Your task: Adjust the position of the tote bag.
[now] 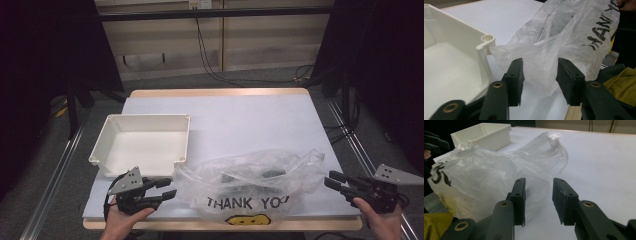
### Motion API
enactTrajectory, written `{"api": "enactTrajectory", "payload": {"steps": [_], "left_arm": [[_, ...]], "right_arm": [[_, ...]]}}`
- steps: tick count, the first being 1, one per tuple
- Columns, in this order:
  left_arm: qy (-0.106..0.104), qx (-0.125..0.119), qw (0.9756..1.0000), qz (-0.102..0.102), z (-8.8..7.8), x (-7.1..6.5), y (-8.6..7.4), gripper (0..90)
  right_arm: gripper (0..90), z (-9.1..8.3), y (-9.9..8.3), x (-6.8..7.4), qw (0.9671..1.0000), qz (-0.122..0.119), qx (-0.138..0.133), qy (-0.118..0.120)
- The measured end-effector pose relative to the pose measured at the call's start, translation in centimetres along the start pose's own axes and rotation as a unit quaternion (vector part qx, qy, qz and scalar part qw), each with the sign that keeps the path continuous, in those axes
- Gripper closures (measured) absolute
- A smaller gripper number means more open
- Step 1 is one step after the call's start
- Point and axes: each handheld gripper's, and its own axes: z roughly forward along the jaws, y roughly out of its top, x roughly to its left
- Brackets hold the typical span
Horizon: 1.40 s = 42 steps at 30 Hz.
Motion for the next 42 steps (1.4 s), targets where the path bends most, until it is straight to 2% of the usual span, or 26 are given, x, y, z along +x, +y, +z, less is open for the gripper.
{"api": "enactTrajectory", "payload": {"steps": [4,6,8,11,12,15,19,23,24,25,26,27,28,29,30,33,35,36,37,38,39,42], "left_arm": [[-0.012,0.005,0.9997,0.021,0.6,0.0,1.6,69.5],[-0.014,0.012,0.9992,0.036,1.0,-0.1,2.6,71.8],[-0.017,0.011,0.9989,0.042,1.4,-0.2,3.6,72.1],[-0.025,0.027,0.9974,0.062,2.4,-0.2,5.1,72.1],[-0.024,0.033,0.9971,0.064,2.9,-0.2,5.5,72.1],[-0.039,0.046,0.9958,0.07,4.5,0.2,6.6,71.8],[-0.057,0.064,0.9941,0.068,6.9,0.7,7.7,73.9],[-0.07,0.092,0.9899,0.081,9.1,0.9,8.8,75.0],[-0.076,0.098,0.9891,0.079,9.5,0.9,9.1,74.8],[-0.077,0.106,0.9877,0.087,9.9,1.0,9.4,73.9],[-0.077,0.106,0.9877,0.087,9.9,1.0,9.4,73.1],[-0.079,0.106,0.9876,0.084,10.5,0.9,9.7,72.2],[-0.083,0.116,0.9852,0.095,11.2,0.8,10.2,71.7],[-0.09,0.114,0.9846,0.097,11.6,0.7,10.4,71.3],[-0.098,0.12,0.9827,0.102,12.0,0.6,10.7,70.8],[-0.118,0.147,0.9757,0.112,13.3,0.1,11.0,65.1],[-0.127,0.156,0.9729,0.114,14.2,-0.1,10.9,60.5],[-0.129,0.161,0.9715,0.117,14.6,-0.3,10.9,54.7],[-0.135,0.166,0.9689,0.124,14.9,-0.5,10.9,51.5],[-0.14,0.169,0.9675,0.126,15.2,-0.7,10.8,51.6],[-0.141,0.175,0.965,0.135,15.5,-0.9,10.8,51.5],[-0.133,0.195,0.961,0.145,16.4,-1.3,10.7,52.5]], "right_arm": [[65.3,0.4,1.4,1.0,0.9996,-0.025,-0.002,0.014],[65.4,0.9,2.0,1.5,0.999,-0.037,0.002,0.023],[65.6,1.3,2.6,2.0,0.9983,-0.051,0.003,0.03],[65.6,2.1,3.4,2.6,0.997,-0.061,0.01,0.048],[65.6,2.4,3.7,2.7,0.9964,-0.062,0.012,0.055],[65.2,3.6,4.2,3.3,0.9945,-0.071,0.018,0.074],[65.0,5.4,4.7,4.2,0.9906,-0.083,0.041,0.1],[64.5,7.4,4.9,5.1,0.9862,-0.094,0.067,0.119],[64.4,7.7,4.9,5.3,0.985,-0.096,0.071,0.124],[63.9,8.0,5.0,5.5,0.9839,-0.1,0.075,0.127],[63.9,8.0,5.0,5.5,0.9839,-0.1,0.075,0.127],[63.0,8.6,5.3,5.8,0.9819,-0.103,0.08,0.137],[62.8,8.8,5.4,5.9,0.9816,-0.106,0.081,0.137],[62.7,9.0,5.5,6.0,0.9807,-0.106,0.082,0.142],[62.4,9.2,5.7,6.1,0.9797,-0.108,0.086,0.145],[61.7,9.8,5.8,6.4,0.9766,-0.111,0.099,0.155],[61.1,10.2,5.7,6.7,0.9733,-0.115,0.11,0.165],[61.0,10.5,5.6,6.9,0.9712,-0.117,0.116,0.172],[61.0,10.6,5.5,7.1,0.9699,-0.12,0.119,0.175],[61.0,10.7,5.4,7.3,0.9685,-0.12,0.121,0.181],[61.2,10.8,5.3,7.4,0.9671,-0.123,0.124,0.186],[63.0,11.3,5.0,7.8,0.9646,-0.127,0.129,0.191]]}}
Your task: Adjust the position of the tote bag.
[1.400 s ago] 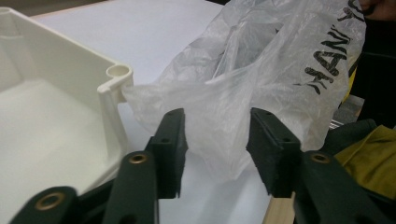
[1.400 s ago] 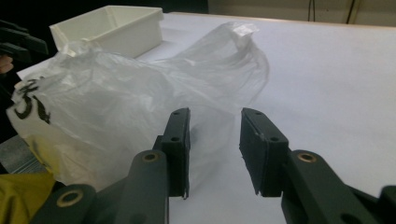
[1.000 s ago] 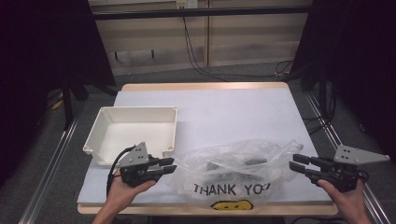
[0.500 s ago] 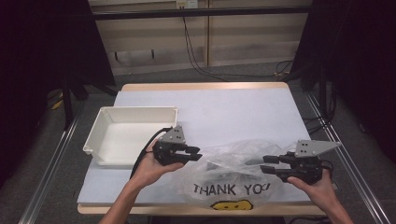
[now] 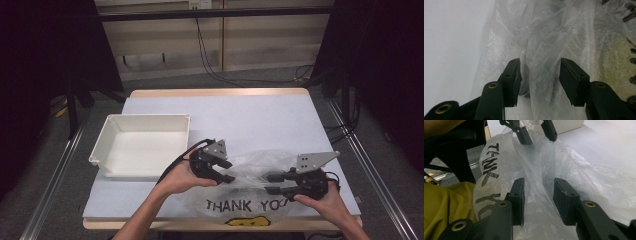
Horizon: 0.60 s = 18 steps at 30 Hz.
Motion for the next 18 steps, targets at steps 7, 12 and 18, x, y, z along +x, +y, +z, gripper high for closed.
{"api": "enactTrajectory", "payload": {"steps": [7,12,18], "left_arm": [[0.005,0.008,0.9999,-0.013,0.6,1.1,0.6,82.9],[0.025,0.03,0.9989,-0.025,1.2,2.2,1.5,88.8],[0.038,0.048,0.9973,-0.039,2.1,3.6,1.9,89.5]], "right_arm": [[66.7,1.5,0.0,0.4,0.9998,-0.012,0.015,0.005],[70.7,1.9,0.1,0.8,0.9997,-0.019,0.014,0.007],[85.6,2.7,-0.8,0.9,0.9991,-0.022,0.032,0.013]]}}
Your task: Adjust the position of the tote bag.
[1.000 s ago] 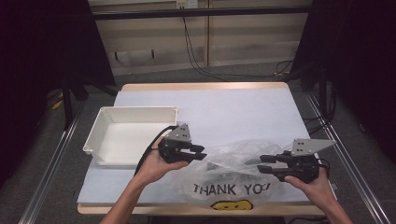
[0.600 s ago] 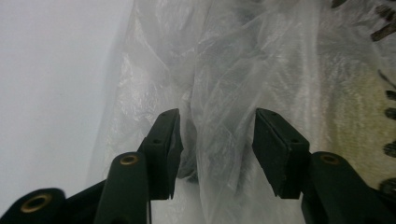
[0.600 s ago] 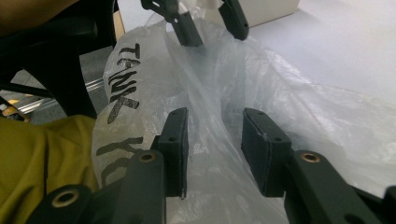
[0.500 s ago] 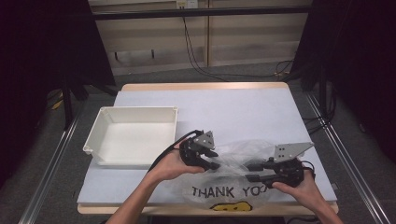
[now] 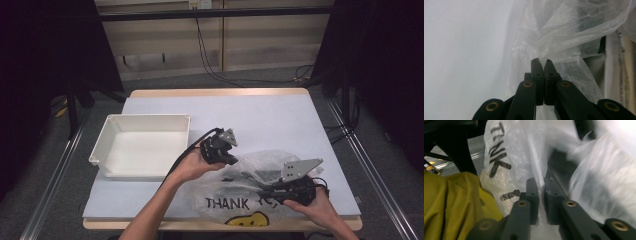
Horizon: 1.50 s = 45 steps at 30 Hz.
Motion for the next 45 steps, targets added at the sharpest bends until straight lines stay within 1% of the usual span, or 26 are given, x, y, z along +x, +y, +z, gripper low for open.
{"api": "enactTrajectory", "payload": {"steps": [4,7,8,10,11,14,16,17,18,21,22,23,25,26,29,33,34,35,36,37,38,39,41,42,43,45], "left_arm": [[0.013,0.01,0.9998,-0.01,0.6,0.8,0.1,89.8],[0.024,0.028,0.9993,-0.012,1.2,1.4,0.3,89.8],[0.026,0.036,0.9989,-0.012,1.4,1.6,0.3,89.8],[0.029,0.041,0.9986,-0.017,2.0,1.8,0.4,89.8],[0.029,0.041,0.9986,-0.017,2.0,1.8,0.4,89.8],[0.026,0.059,0.9977,-0.021,3.3,2.4,0.3,89.8],[0.015,0.064,0.9976,-0.023,4.0,2.8,0.2,89.8],[0.02,0.069,0.9971,-0.027,4.4,2.8,0.1,89.8],[0.02,0.073,0.9969,-0.025,4.8,2.7,0.1,89.8],[0.026,0.088,0.9957,-0.013,5.5,2.4,0.2,89.8],[0.028,0.088,0.9956,-0.017,5.7,2.5,0.2,89.8],[0.023,0.094,0.9952,-0.016,5.8,2.6,0.2,89.8],[0.026,0.083,0.9958,-0.028,6.1,2.8,0.0,89.8],[0.024,0.086,0.9956,-0.031,6.1,3.0,0.1,89.8],[0.028,0.084,0.9956,-0.03,6.1,3.1,0.1,89.8],[0.024,0.073,0.9963,-0.04,6.0,3.3,-0.3,88.0],[0.027,0.07,0.9961,-0.046,5.9,3.3,-0.4,86.1],[0.026,0.072,0.9962,-0.043,5.8,3.4,-0.4,83.8],[0.028,0.073,0.996,-0.043,5.8,3.3,-0.4,81.6],[0.027,0.073,0.9963,-0.037,5.7,3.3,-0.4,79.4],[0.031,0.069,0.9961,-0.045,5.6,3.2,-0.4,76.7],[0.031,0.067,0.9964,-0.042,5.3,3.2,-0.4,74.4],[0.038,0.054,0.9966,-0.049,4.7,3.1,-0.3,71.8],[0.039,0.051,0.9969,-0.044,4.4,3.2,-0.3,68.7],[0.038,0.041,0.9972,-0.048,4.1,3.1,-0.3,67.5],[0.041,0.035,0.9976,-0.044,3.3,3.1,-0.2,63.4]], "right_arm": [[87.8,0.8,-0.7,-0.3,0.9999,0.008,0.014,0.0],[88.7,1.7,-1.2,-0.4,0.9994,0.016,0.03,-0.003],[89.0,2.0,-1.4,-0.5,0.9993,0.014,0.034,-0.001],[89.3,2.4,-1.7,-0.6,0.999,0.017,0.042,-0.002],[89.6,2.5,-1.8,-0.6,0.9988,0.018,0.046,0.0],[90.0,2.9,-2.2,-0.6,0.9985,0.021,0.051,0.001],[90.0,3.0,-2.4,-0.7,0.9983,0.019,0.056,-0.002],[90.0,3.1,-2.5,-0.7,0.998,0.019,0.059,-0.005],[90.0,3.1,-2.6,-0.8,0.9979,0.019,0.061,-0.003],[90.0,3.3,-2.8,-0.8,0.9975,0.02,0.068,-0.007],[90.0,3.4,-2.9,-0.8,0.9974,0.02,0.069,-0.007],[90.0,3.5,-3.0,-0.8,0.9971,0.021,0.073,-0.006],[90.0,3.9,-3.2,-0.6,0.9961,0.015,0.087,-0.008],[90.0,4.0,-3.3,-0.5,0.9959,0.013,0.089,-0.008],[90.0,4.0,-3.3,-0.4,0.9961,0.015,0.086,-0.006],[90.0,4.0,-3.3,-0.4,0.996,0.015,0.087,-0.009],[86.7,4.0,-3.3,-0.4,0.9963,0.015,0.084,-0.009],[84.3,3.8,-3.3,-0.4,0.9962,0.016,0.084,-0.012],[81.9,3.7,-3.3,-0.4,0.9968,0.018,0.078,-0.009],[80.1,3.4,-3.1,-0.5,0.9973,0.019,0.07,-0.012],[78.4,3.1,-3.0,-0.5,0.9979,0.019,0.061,-0.012],[76.9,2.8,-2.9,-0.4,0.9982,0.02,0.054,-0.015],[73.9,2.2,-2.7,-0.4,0.9989,0.02,0.038,-0.018],[72.7,1.9,-2.6,-0.4,0.999,0.022,0.032,-0.021],[71.3,1.7,-2.5,-0.4,0.9992,0.023,0.026,-0.019],[67.2,1.3,-2.5,-0.5,0.9994,0.025,0.012,-0.022]]}}
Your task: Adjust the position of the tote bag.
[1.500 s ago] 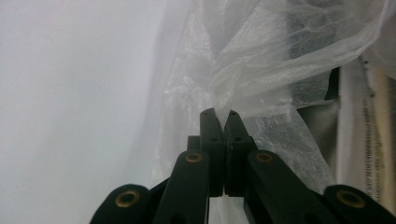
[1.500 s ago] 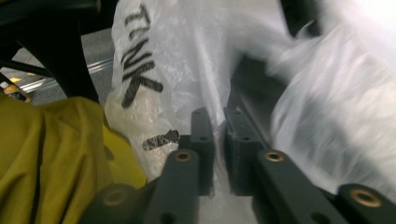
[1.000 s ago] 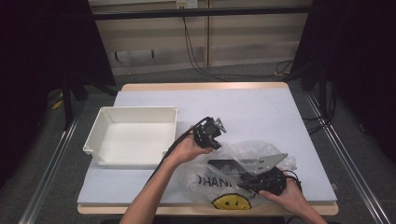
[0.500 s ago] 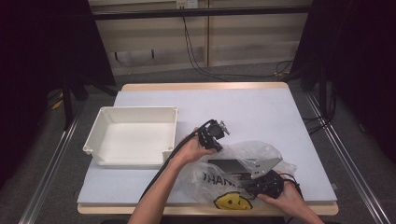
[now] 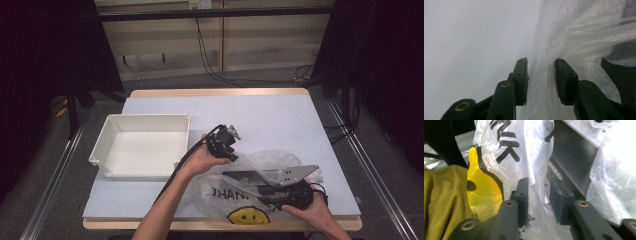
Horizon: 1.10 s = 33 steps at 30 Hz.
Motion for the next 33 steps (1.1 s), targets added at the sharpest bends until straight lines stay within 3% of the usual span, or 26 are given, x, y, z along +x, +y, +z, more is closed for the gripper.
{"api": "enactTrajectory", "payload": {"steps": [4,10,16,18,20,24,33], "left_arm": [[0.001,-0.037,0.9993,-0.009,-1.7,-0.1,-0.1,58.0],[0.012,-0.072,0.9973,-0.005,-3.9,-0.6,-0.6,51.5],[0.021,-0.113,0.9933,-0.005,-6.1,-1.5,-1.8,51.9],[0.021,-0.115,0.9931,-0.002,-6.5,-1.7,-2.0,52.9],[0.018,-0.134,0.9908,0.003,-7.5,-2.5,-2.7,54.7],[0.01,-0.135,0.9903,0.028,-8.4,-4.1,-3.6,61.7],[-0.035,-0.141,0.9889,0.032,-8.4,-7.1,-6.2,65.4]], "right_arm": [[62.7,-0.9,0.2,-0.2,0.9998,0.003,-0.019,-0.004],[58.1,-2.4,0.5,-0.6,0.9985,0.016,-0.05,-0.016],[58.1,-3.8,0.7,-0.6,0.9971,0.02,-0.068,-0.029],[58.4,-4.1,0.7,-0.6,0.9968,0.021,-0.07,-0.031],[62.7,-4.9,0.8,-0.5,0.9961,0.021,-0.079,-0.036],[67.5,-5.6,1.1,-0.3,0.9955,0.02,-0.086,-0.035],[59.2,-6.2,2.2,-2.3,0.9924,0.034,-0.09,-0.076]]}}
